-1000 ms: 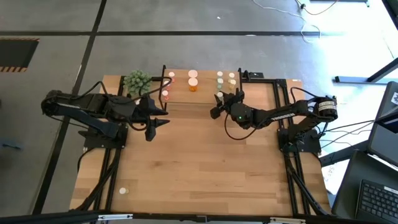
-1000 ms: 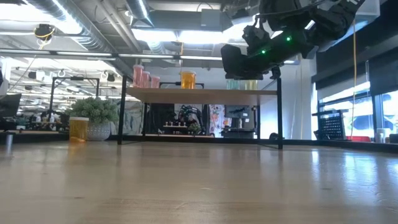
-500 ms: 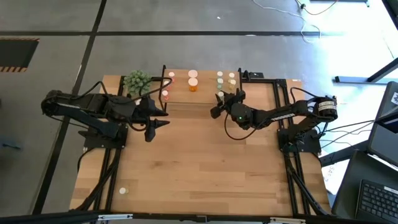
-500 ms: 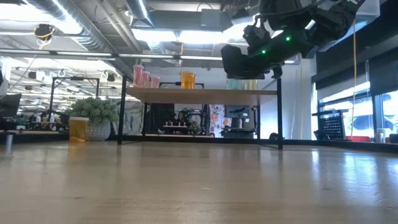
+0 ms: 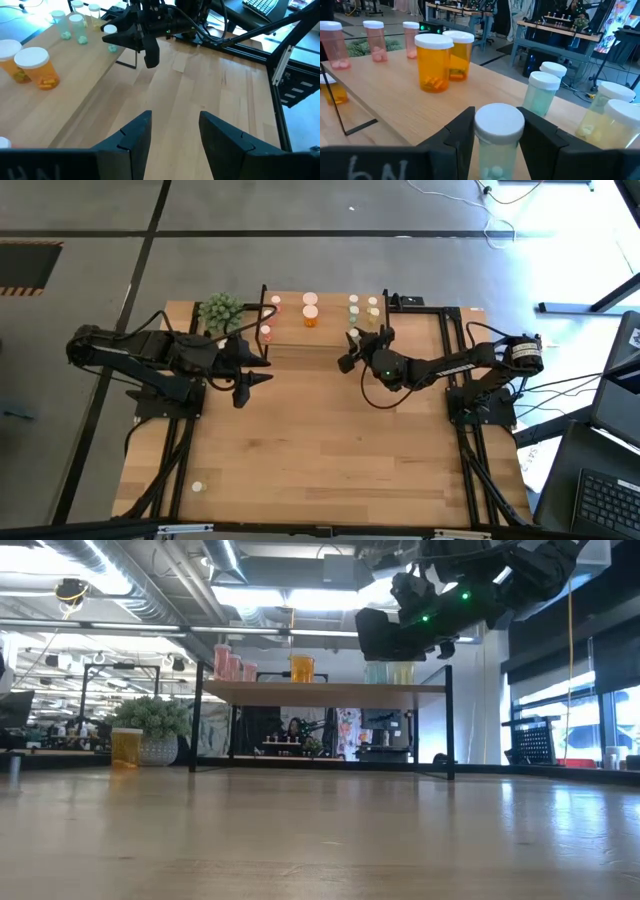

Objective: Pick and place medicine bottles onto shelf by color
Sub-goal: Put the blue medicine bottle on the shelf, aligned with the other blue medicine bottle

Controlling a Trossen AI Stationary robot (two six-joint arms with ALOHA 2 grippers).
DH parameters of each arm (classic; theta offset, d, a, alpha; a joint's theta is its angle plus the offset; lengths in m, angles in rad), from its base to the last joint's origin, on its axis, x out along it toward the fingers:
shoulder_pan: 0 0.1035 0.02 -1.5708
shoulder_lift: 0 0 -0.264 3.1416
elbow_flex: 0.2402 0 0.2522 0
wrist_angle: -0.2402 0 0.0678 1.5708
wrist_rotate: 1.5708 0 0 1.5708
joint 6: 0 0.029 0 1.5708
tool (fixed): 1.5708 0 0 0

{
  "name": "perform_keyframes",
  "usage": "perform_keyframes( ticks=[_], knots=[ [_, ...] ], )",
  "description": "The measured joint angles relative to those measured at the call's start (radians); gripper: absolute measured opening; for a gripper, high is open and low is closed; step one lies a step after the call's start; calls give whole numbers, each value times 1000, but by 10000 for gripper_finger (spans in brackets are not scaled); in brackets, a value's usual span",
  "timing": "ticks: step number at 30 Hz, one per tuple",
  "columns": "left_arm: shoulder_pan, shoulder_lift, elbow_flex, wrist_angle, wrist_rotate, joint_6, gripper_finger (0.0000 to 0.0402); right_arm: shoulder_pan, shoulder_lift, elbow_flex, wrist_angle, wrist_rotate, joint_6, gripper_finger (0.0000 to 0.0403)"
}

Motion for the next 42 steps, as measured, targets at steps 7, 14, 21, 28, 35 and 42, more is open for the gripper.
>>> perform_keyframes(
  ticks=[7,14,21,28,35,42],
  knots=[
    [0,0,0,0,0,0,160,0,-1,0,5,1,-17,144],
    [0,0,0,0,0,0,160,0,-1,0,29,34,-72,144],
    [0,0,0,0,0,0,160,0,-1,0,40,35,-100,144],
    [0,0,0,0,0,0,160,0,-1,1,75,36,-128,144],
    [0,0,0,0,0,0,160,0,-1,1,100,38,-155,144],
    [0,0,0,0,0,0,160,18,-24,1,127,38,-230,144]
  ],
)
